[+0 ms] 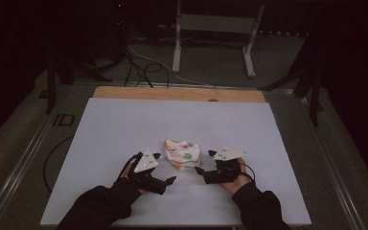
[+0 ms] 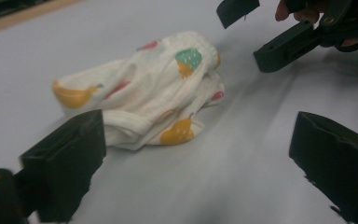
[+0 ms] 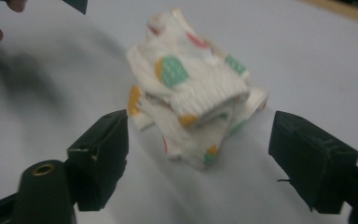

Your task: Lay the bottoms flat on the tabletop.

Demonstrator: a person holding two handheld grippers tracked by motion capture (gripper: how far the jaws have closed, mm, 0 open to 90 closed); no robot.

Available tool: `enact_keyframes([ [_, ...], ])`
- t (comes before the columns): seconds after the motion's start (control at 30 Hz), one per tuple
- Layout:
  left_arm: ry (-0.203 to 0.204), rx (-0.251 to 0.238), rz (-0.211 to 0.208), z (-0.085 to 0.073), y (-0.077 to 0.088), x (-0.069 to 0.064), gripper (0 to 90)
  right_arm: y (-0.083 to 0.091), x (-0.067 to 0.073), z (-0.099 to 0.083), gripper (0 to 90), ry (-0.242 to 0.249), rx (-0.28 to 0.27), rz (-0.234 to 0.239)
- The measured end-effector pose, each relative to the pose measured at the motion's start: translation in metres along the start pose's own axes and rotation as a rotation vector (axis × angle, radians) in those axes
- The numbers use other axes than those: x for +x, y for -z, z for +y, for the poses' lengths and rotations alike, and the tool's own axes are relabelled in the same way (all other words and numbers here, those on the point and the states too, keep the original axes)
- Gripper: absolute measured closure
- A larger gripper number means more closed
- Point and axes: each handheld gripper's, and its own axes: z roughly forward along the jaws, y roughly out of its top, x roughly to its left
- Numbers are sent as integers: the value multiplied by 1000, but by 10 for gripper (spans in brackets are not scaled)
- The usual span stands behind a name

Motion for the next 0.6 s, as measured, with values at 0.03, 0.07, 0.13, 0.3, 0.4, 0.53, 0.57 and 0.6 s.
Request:
enact_keyframes([
  [0.03,-9,10,10,0,-3,-1,94,-3,-1,-1,229,-2,22,4],
  [0.07,-14,20,5,0,-7,-2,130,-6,-1,-3,240,-3,34,9],
  [0.13,-30,46,-13,1,-13,-3,166,-11,-1,-5,281,-6,60,10],
  [0.3,-41,89,-16,2,-27,-6,270,-22,-1,-9,332,-18,105,26],
  [0.4,-49,106,-10,2,-34,-5,297,-26,-2,-9,344,-19,123,29],
  [0.53,-70,131,-16,2,-42,-4,382,-32,-3,-9,406,-21,133,27],
  [0.57,-74,138,-24,2,-44,-4,427,-32,-3,-9,434,-21,136,21],
  [0.6,-83,146,-13,2,-46,-3,449,-33,-3,-9,458,-29,137,18],
])
